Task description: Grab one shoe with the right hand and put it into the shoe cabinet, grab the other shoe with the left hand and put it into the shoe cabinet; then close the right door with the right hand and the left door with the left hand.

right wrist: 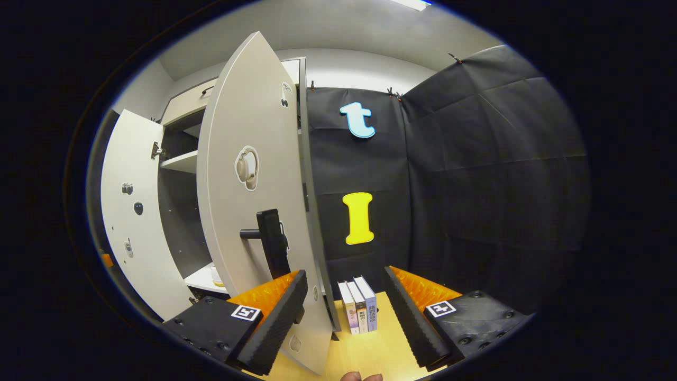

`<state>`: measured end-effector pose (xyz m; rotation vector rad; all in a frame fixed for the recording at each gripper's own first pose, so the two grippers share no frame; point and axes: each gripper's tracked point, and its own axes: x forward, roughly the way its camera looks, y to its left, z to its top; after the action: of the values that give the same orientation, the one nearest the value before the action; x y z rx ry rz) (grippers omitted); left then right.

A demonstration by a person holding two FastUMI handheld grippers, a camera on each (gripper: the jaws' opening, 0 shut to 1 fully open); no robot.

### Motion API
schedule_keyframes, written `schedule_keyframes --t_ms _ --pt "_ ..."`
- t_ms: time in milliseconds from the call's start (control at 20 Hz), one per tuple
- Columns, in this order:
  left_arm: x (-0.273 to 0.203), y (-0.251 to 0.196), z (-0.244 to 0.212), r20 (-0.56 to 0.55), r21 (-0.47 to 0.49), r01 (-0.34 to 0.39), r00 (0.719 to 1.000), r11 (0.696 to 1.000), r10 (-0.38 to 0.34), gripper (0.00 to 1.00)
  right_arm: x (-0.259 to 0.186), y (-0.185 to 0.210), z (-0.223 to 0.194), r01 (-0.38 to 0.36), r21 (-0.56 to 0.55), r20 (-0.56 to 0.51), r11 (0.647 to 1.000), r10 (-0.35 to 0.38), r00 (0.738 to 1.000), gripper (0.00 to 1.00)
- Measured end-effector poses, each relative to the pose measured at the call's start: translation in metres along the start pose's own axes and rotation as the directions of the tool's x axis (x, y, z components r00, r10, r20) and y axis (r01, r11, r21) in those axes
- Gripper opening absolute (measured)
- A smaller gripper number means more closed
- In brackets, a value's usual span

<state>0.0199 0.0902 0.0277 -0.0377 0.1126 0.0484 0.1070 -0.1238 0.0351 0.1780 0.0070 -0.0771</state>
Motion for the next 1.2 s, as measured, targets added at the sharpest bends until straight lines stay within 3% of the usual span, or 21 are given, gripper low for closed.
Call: schedule_keyframes --t_ms 500,850,1200 --pt "-0.005 0.034 -0.004 -0.005 -0.019 -0.045 0.999 0.999 0.045 0.95 0.012 0.081 -0.015 -0.141 0.005 -0.026 0.99 0.141 0.99 0.98" --pt "-0.001 0.083 0.0 0.003 -0.037 -0.118 0.993 0.992 0.118 0.95 0.002 0.153 -0.032 -0.256 -0.012 -0.056 0.967 0.255 0.965 0.98" --pt "0.035 0.137 0.011 0.029 -0.06 -0.171 0.984 0.983 0.173 0.94 -0.021 0.159 -0.027 -0.282 0.018 -0.051 0.959 0.282 0.958 0.98"
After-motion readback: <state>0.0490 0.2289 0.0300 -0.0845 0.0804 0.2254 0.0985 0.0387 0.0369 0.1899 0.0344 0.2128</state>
